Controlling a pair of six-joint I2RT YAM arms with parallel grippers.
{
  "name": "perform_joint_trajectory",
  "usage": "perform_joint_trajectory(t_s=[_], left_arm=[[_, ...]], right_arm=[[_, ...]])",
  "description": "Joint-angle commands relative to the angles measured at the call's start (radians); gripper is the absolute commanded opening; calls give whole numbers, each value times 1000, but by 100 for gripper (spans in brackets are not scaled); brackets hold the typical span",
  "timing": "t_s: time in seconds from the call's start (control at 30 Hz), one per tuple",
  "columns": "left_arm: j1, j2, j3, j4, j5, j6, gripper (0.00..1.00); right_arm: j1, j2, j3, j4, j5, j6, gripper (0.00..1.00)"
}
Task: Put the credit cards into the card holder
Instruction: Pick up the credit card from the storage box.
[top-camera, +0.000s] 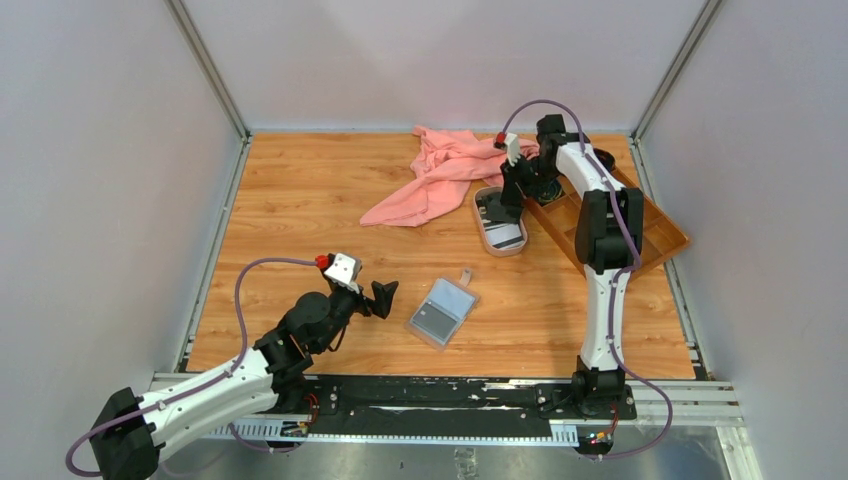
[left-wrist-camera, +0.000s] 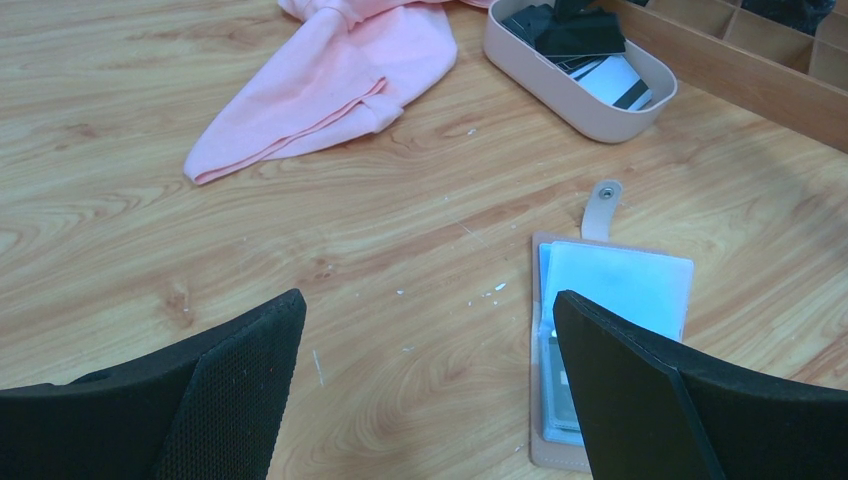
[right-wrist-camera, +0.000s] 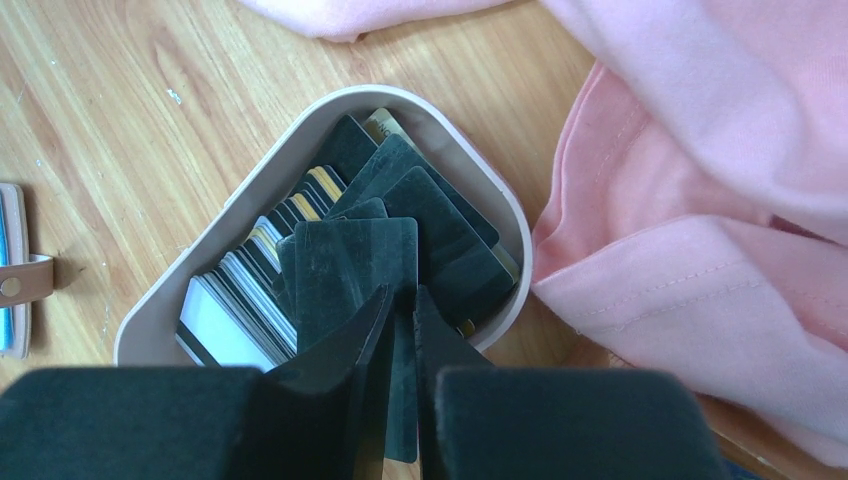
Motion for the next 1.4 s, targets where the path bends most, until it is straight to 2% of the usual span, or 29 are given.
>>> perform_joint_trajectory(t_s=[0.0, 0.4, 0.7, 0.73, 0.8, 0.9, 1.0, 1.07, 1.37], left_arm=[[5, 5, 27, 7, -12, 12, 100], [5, 11, 31, 7, -12, 13, 100], [5, 14, 32, 7, -12, 12, 100], [5, 14, 32, 7, -11, 12, 100], [5, 14, 31, 7, -12, 12, 100], [5, 20, 36, 8, -12, 12, 100], [5, 29, 39, 8, -11, 13, 100], [5, 35, 41, 8, -10, 13, 100], [5, 40, 44, 8, -9, 13, 100]], right_arm=[[-14, -14, -30, 39, 29, 58, 14], [-14, -80, -81, 126, 7, 146, 9], [-14, -105, -116, 157, -18, 131, 8], [-13, -110, -123, 157, -24, 117, 11], [-11, -123, -139, 155, -34, 87, 22], [-4, -141, -163, 151, -26, 50, 43], [3, -141, -166, 139, -5, 35, 53], [9, -129, -157, 128, 20, 31, 56], [37, -65, -106, 42, 87, -16, 59]])
